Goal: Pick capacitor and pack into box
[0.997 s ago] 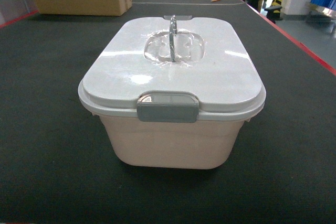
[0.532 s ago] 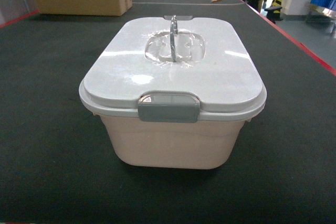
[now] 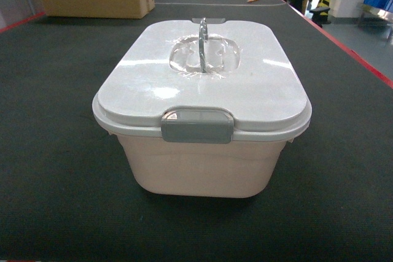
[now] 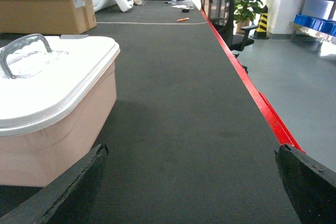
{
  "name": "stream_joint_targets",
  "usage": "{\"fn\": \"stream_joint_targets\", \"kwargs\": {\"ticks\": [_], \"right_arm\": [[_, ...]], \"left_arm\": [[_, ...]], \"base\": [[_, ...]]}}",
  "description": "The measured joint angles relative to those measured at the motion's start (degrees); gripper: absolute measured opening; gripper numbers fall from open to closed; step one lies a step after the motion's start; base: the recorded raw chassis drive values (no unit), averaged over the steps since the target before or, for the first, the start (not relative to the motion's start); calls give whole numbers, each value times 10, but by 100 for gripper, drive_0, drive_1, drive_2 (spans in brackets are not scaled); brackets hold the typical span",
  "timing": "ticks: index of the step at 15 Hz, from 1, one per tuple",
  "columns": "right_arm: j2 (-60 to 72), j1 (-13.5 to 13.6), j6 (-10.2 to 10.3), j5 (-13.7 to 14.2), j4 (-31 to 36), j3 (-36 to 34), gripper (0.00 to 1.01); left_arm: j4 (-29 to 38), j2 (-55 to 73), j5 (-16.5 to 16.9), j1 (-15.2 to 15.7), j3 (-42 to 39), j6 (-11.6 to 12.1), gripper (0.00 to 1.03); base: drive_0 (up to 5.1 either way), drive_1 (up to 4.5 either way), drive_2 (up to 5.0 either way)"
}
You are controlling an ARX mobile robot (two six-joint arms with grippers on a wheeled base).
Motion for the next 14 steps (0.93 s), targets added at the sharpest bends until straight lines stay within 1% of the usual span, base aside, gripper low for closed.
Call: {"fn": "stream_joint_targets", "kwargs": {"ticks": [5, 6, 9, 12, 13, 14], "right_arm": [[0, 0, 0, 0, 0, 0, 98], [0, 0, 0, 0, 0, 0, 98], [0, 0, 0, 0, 0, 0, 98], [0, 0, 0, 0, 0, 0, 98], [0, 0, 0, 0, 0, 0, 98], [0, 0, 0, 0, 0, 0, 98]], "left_arm": [[-72, -74, 0, 0, 0, 0, 2], [-96, -96, 0, 0, 0, 0, 2], [-110, -110, 0, 0, 0, 0, 2], [-139, -140, 0, 0, 0, 0, 2], [-166, -158, 0, 0, 0, 0, 2], [-251, -225, 0, 0, 0, 0, 2]], "base": [[0, 0, 0], [0, 0, 0], [0, 0, 0], [0, 0, 0], [0, 0, 0], [0, 0, 0]]}}
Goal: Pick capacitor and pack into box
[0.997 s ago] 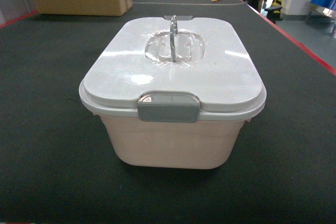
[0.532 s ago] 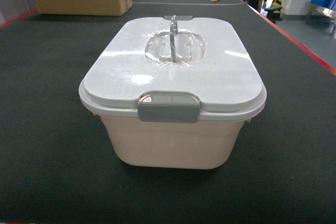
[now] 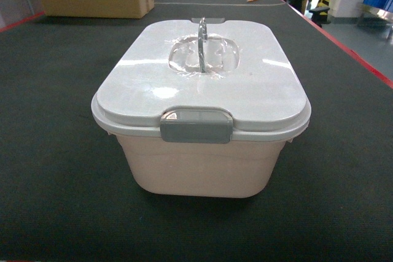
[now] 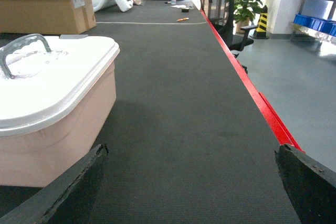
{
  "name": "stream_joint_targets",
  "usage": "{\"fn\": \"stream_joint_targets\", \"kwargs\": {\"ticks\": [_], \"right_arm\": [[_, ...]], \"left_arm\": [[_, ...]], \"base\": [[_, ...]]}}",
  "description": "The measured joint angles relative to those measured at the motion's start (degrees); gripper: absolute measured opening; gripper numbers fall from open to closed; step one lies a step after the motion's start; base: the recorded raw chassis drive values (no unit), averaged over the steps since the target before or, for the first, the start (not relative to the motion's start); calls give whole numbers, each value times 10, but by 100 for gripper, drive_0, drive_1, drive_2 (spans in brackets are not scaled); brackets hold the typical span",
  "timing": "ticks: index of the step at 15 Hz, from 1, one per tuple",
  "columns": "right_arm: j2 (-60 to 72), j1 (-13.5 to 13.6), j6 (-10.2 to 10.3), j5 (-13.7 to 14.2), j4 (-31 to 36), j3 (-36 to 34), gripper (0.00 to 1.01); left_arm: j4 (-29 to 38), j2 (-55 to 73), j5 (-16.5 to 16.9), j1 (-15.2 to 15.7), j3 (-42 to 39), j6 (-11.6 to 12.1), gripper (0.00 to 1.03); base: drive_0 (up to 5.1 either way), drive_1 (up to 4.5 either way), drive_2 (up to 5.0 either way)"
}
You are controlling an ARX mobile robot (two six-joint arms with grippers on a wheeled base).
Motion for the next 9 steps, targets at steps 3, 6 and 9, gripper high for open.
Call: {"fn": "stream_joint_targets", "kwargs": {"ticks": [3, 6, 9], "right_arm": [[0, 0, 0, 0, 0, 0, 98], [0, 0, 0, 0, 0, 0, 98], [0, 0, 0, 0, 0, 0, 98]], "left_arm": [[7, -10, 0, 0, 0, 1, 2], [6, -10, 0, 0, 0, 1, 28], [7, -10, 0, 0, 0, 1, 48]], "base": [[0, 0, 0], [0, 0, 0], [0, 0, 0]]}}
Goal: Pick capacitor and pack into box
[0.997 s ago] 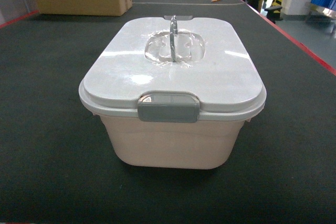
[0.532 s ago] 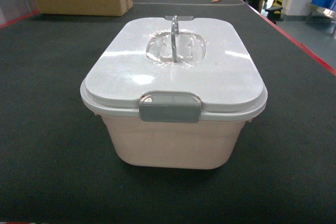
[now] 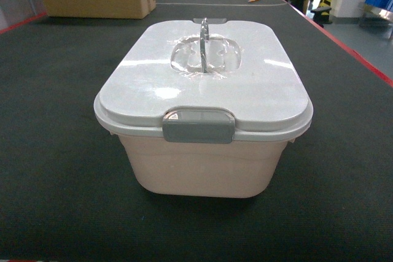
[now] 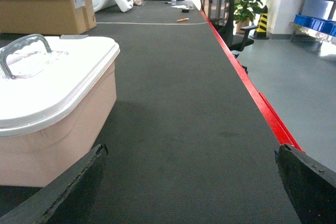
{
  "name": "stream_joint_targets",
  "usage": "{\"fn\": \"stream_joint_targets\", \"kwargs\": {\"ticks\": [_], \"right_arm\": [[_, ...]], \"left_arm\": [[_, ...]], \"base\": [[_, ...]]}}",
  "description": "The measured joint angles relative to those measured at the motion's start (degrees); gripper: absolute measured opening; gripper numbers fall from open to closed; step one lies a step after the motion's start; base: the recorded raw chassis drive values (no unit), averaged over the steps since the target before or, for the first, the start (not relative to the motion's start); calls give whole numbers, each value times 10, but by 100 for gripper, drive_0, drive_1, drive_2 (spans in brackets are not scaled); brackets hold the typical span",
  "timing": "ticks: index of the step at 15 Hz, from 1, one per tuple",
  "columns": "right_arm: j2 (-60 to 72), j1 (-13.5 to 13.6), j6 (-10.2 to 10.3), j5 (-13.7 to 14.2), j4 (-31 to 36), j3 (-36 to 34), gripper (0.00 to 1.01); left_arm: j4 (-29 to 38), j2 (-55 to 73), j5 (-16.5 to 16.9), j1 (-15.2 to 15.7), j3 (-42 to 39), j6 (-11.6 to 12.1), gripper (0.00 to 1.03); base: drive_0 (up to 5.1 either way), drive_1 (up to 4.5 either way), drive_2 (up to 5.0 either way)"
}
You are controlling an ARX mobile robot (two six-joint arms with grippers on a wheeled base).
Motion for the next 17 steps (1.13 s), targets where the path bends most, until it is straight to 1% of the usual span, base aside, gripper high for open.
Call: {"fn": "stream_joint_targets", "kwargs": {"ticks": [1, 4, 5, 6, 17], "right_arm": [[0, 0, 0, 0, 0, 0, 98], [0, 0, 0, 0, 0, 0, 98], [0, 0, 0, 0, 0, 0, 98], [0, 0, 0, 0, 0, 0, 98], [0, 0, 0, 0, 0, 0, 98]], "left_arm": [[0, 0, 0, 0, 0, 0, 59], [0, 0, 0, 0, 0, 0, 96], [0, 0, 0, 0, 0, 0, 99], [0, 0, 0, 0, 0, 0, 97], [0, 0, 0, 0, 0, 0, 98]], "base": [[0, 0, 0], [0, 0, 0], [0, 0, 0], [0, 0, 0], [0, 0, 0]]}}
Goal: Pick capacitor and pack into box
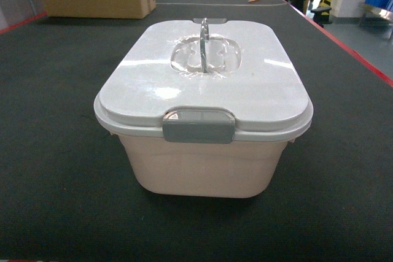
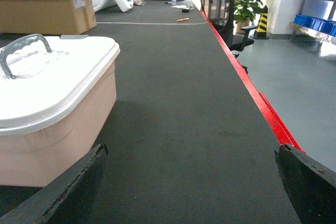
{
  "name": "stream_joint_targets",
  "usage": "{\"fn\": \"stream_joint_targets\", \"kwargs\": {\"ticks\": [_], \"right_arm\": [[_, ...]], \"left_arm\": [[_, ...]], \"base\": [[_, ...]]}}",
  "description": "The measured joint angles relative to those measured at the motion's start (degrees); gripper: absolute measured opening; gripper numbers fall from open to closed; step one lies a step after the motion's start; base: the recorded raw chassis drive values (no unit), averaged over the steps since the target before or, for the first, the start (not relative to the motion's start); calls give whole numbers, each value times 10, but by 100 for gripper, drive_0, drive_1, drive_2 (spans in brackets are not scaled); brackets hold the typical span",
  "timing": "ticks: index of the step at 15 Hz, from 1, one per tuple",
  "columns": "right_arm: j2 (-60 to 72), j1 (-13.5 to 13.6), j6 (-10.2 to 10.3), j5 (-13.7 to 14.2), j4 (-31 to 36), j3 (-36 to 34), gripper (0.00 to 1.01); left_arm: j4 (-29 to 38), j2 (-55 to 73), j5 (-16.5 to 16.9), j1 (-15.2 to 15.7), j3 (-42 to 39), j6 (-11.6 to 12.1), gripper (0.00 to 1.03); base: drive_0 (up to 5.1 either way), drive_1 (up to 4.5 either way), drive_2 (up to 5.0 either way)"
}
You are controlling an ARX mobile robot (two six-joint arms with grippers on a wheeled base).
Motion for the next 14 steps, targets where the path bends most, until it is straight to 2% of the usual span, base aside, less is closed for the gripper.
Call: {"fn": "stream_joint_targets", "kwargs": {"ticks": [14], "right_arm": [[0, 0, 0, 0, 0, 0, 98]], "left_arm": [[0, 0, 0, 0, 0, 0, 98]], "base": [[0, 0, 0]]}}
